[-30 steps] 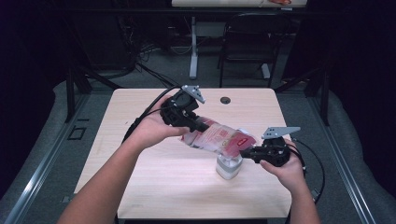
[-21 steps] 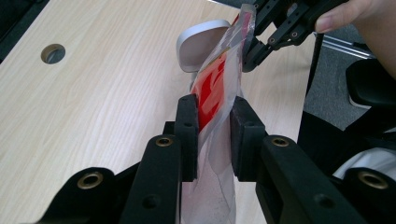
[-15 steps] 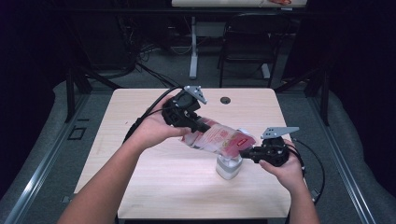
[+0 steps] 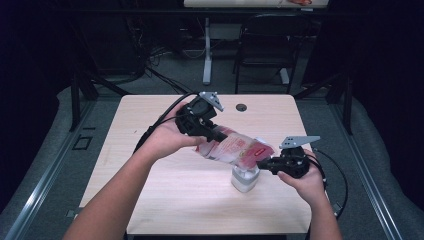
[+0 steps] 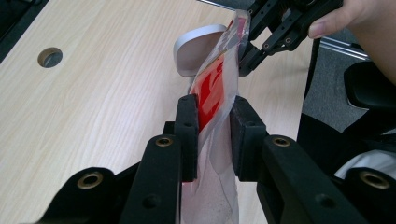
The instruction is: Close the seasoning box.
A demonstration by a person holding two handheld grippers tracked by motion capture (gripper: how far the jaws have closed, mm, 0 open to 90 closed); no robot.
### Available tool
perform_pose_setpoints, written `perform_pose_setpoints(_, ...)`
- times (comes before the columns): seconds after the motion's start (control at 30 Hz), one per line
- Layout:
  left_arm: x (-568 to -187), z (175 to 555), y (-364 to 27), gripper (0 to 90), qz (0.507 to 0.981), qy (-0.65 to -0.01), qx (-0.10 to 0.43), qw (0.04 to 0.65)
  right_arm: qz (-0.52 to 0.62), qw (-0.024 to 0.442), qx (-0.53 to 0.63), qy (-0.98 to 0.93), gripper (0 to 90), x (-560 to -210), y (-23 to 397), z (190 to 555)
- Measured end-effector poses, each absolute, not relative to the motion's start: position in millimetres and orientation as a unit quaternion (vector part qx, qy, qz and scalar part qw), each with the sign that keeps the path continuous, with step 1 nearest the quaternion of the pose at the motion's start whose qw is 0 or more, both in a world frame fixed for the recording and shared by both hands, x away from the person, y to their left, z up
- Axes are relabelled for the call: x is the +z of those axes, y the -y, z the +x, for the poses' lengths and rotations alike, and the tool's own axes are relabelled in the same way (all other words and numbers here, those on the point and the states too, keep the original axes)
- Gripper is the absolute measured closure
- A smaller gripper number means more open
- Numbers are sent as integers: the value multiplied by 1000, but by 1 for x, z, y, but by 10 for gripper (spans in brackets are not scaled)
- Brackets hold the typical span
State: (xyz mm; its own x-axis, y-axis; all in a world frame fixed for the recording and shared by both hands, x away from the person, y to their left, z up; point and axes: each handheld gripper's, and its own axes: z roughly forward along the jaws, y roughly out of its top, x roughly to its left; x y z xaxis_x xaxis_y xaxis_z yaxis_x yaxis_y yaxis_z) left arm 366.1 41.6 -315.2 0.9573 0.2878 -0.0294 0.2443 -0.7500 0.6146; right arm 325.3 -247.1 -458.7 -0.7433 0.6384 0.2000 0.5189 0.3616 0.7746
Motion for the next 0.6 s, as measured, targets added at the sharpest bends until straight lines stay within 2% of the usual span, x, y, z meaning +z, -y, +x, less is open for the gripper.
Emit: perform_pose_setpoints(0.6, -314, 364, -38, 752, 935, -140, 34, 324, 356, 70, 442, -821, 775, -459, 249, 326)
